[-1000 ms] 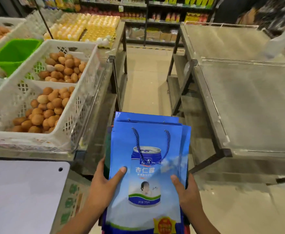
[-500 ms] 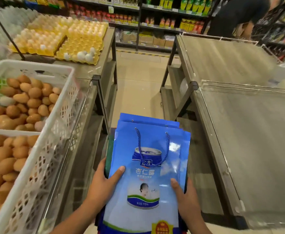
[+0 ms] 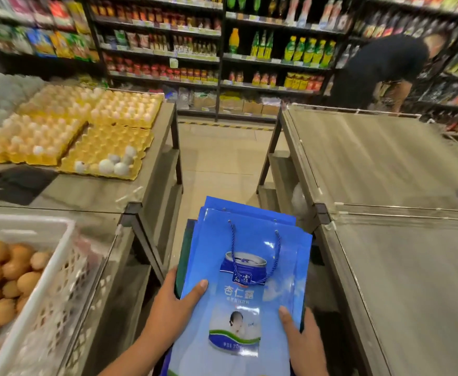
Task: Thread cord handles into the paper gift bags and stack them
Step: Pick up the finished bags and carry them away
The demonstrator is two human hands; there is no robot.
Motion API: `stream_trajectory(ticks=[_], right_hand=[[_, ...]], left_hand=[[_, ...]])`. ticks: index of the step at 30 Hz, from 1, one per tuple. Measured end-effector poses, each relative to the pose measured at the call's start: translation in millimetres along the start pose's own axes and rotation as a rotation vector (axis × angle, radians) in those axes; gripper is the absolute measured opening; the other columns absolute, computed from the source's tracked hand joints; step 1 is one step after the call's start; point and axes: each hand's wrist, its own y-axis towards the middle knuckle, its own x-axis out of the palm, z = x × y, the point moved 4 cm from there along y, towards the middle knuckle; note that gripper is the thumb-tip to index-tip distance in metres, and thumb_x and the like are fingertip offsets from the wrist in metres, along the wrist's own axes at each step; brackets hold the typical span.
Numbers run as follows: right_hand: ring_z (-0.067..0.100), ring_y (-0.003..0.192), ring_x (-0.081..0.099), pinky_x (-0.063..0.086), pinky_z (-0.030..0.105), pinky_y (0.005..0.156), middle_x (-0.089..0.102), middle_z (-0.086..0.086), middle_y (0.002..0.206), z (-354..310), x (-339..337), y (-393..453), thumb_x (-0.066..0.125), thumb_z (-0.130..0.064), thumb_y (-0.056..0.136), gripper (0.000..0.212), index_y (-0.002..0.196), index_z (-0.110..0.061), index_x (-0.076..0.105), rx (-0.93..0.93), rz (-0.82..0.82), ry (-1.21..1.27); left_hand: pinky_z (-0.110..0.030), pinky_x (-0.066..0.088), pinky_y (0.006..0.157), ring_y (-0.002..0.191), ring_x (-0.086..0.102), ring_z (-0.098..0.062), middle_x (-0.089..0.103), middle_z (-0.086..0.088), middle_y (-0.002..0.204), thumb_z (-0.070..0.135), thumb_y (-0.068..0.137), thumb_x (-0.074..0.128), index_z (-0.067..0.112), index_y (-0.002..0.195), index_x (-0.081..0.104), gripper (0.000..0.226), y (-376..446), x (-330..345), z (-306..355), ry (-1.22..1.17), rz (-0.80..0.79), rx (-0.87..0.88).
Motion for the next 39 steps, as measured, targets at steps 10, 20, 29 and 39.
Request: stream_trajectory(ticks=[10,20,29,39], right_hand=[[0.012,0.105,0.070,0.058,0.043,0.097,0.072,-0.011,0.117,-139.4,54.9,240.7,0.075,-0.047,0.090,0.050,0.133,-0.027,0.060,-0.052,-0.233,-0.100],[0.015,0.097,0.073,0.060,0.041,0.085,0.074,-0.008,0.108,-226.1,160.3,429.1,0.073,-0.051,0.089,0.038,0.119,-0.030,0.064,-0.046,-0.324,-0.218],[0.014,0.098,0.073,0.059,0.039,0.080,0.075,-0.009,0.108,-247.1,265.8,575.3,0.073,-0.052,0.087,0.043,0.118,-0.025,0.065,-0.020,-0.343,-0.335],[0.012,0.094,0.071,0.055,0.035,0.076,0.073,-0.010,0.105,-243.9,422.9,682.2,0.071,-0.060,0.088,0.044,0.117,-0.028,0.062,-0.131,-0.664,-0.554]], left_hand=[[-0.022,0.056,0.069,0.093,0.074,-0.005,0.073,0.015,0.111,0.044,0.085,0.081,0.039,0.124,0.057,0.046,191.6,44.7,86.4,-0.109,0.225,-0.095],[-0.036,0.062,0.086,0.102,0.074,-0.004,0.074,0.015,0.120,0.061,0.078,0.081,0.036,0.135,0.056,0.067,394.0,43.7,100.4,-0.180,0.289,-0.152],[-0.021,0.058,0.086,0.106,0.071,-0.003,0.073,0.015,0.119,0.045,0.089,0.078,0.030,0.135,0.057,0.053,577.9,39.2,80.3,-0.144,0.269,-0.282],[-0.018,0.060,0.073,0.099,0.076,-0.006,0.074,0.011,0.120,0.049,0.095,0.070,0.027,0.138,0.055,0.050,638.7,6.2,4.5,-0.188,0.528,-0.482]])
